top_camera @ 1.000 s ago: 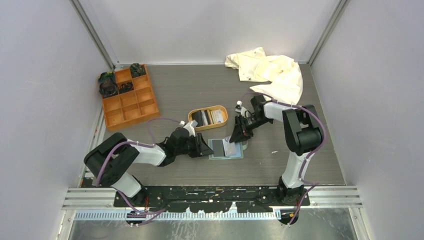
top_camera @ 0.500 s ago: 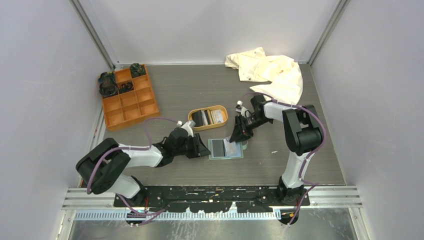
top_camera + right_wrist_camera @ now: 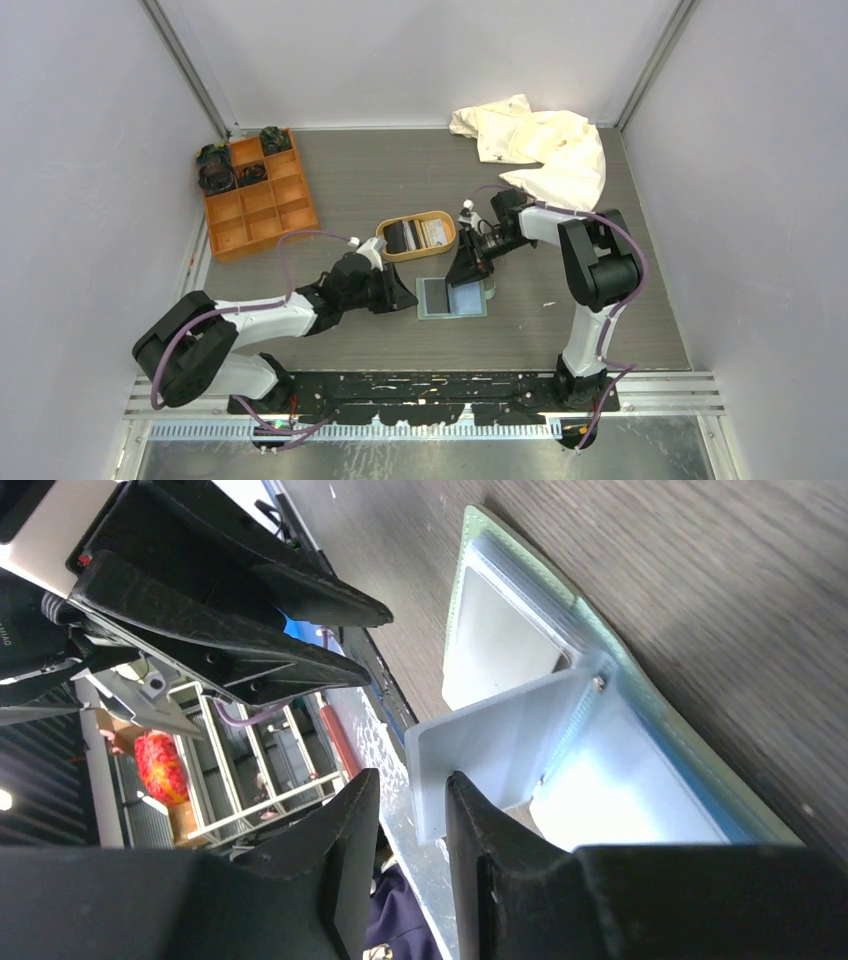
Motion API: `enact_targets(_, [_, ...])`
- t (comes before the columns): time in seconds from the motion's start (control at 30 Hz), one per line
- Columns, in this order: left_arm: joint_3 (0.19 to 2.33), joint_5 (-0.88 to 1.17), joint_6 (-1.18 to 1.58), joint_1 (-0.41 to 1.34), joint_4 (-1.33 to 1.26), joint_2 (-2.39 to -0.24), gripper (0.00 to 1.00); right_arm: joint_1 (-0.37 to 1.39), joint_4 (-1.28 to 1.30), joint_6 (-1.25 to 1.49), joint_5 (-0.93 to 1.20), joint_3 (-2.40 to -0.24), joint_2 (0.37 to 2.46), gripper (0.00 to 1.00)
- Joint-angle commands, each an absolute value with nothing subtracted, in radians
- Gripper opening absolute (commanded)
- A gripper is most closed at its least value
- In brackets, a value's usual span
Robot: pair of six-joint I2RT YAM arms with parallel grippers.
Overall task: Put the credit cards into the card holder
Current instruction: Insert the credit card into the card holder, then pick up the credit card from the storage box.
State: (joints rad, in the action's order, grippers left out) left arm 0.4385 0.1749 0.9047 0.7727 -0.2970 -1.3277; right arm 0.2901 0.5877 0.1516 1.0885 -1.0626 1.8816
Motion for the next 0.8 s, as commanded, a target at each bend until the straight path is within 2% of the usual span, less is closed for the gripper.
enact_targets(0.0, [0.479, 0.175, 0.886, 0.778, -0.334, -1.356, 0.36, 0.315, 0.538, 0.188, 1.140, -1.077, 1.907, 0.37])
enact_targets(0.37, [0.484, 0.186, 0.893, 0.780, -0.356, -1.375, 0.36, 0.329, 0.533, 0.174, 1.113, -1.087, 1.929, 0.36])
enact_targets(0.47, [0.469, 0.170, 0.888, 0.780, -0.356, -1.343, 0.36, 0.330, 0.665, 0.038, 1.078, -1.150, 1.913, 0.35])
enact_targets(0.6, [0.458, 0.106, 0.835, 0.777, -0.307, -1.235, 0.37, 0.329, 0.809, -0.156, 0.952, -1.235, 1.824, 0.34])
enact_targets(0.73, [0.456, 0.034, 0.758, 0.764, -0.232, -1.095, 0.42, 0.333, 0.699, -0.217, 0.745, -1.190, 1.653, 0.37])
enact_targets(0.77, [0.453, 0.017, 0.739, 0.759, -0.220, -1.063, 0.48, 0.338, 0.648, -0.232, 0.676, -1.178, 1.617, 0.39])
